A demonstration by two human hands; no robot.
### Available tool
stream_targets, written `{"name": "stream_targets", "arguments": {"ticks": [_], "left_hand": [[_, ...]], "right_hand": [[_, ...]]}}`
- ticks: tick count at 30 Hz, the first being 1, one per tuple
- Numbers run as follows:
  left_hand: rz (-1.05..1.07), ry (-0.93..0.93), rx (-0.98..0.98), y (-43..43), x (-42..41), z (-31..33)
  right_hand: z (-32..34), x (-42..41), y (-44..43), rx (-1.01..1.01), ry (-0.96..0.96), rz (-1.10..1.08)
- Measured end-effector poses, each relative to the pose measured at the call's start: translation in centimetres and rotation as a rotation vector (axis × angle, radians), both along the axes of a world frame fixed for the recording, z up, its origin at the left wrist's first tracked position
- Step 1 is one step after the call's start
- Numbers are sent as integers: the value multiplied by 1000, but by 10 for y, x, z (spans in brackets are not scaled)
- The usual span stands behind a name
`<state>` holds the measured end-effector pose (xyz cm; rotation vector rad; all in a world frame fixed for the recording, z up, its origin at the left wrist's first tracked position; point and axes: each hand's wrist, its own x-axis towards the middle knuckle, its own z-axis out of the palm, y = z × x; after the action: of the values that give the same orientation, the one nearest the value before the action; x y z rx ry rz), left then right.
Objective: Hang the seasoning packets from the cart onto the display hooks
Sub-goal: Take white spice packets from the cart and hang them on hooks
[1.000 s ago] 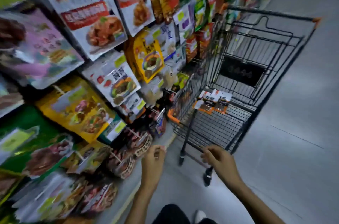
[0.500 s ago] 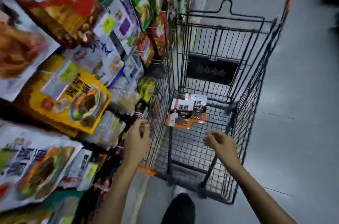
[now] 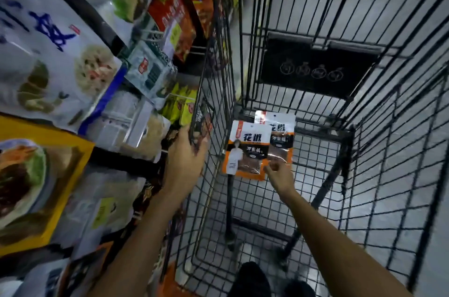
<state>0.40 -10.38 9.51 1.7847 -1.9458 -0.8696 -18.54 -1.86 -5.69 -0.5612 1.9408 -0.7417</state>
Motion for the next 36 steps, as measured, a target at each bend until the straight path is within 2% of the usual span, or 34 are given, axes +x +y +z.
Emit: {"name": "stream_targets", "arguments": {"ticks": [5, 8, 11, 15, 17, 19, 23, 27, 28, 33, 36], "left_hand": [[-47, -20, -118, -6, 5, -13], [-78, -20, -141, -9, 6, -12], [-83, -20, -142, -10, 8, -12], [-79, -3, -142, -10, 8, -11], [-85, -7, -130, -10, 8, -11], [-89, 0, -104, -10, 9, -8], [-97, -21, -74, -9, 9, 8], [-71, -18, -300, -15, -7, 45], [-55, 26, -297, -19, -14, 54], [-59, 470, 199, -42, -46, 86], [-63, 626, 359, -52, -47, 82]], "right_hand": [[-51, 7, -9, 30, -73, -16], [-67, 15, -18, 63, -29, -33], [-75, 24, -27, 38, -61, -187], [-80, 33, -39, 119, -152, -360], [-78, 36, -43, 128, -211, -417], [-68, 35, -41, 118, -179, -414], [-17, 17, -23, -82, -102, -350], [59, -7, -9, -387, -268, -318], [78, -10, -8, -424, -326, -291], [142, -16, -15, -540, -647, -137], [153, -14, -24, -558, -746, -57]]}}
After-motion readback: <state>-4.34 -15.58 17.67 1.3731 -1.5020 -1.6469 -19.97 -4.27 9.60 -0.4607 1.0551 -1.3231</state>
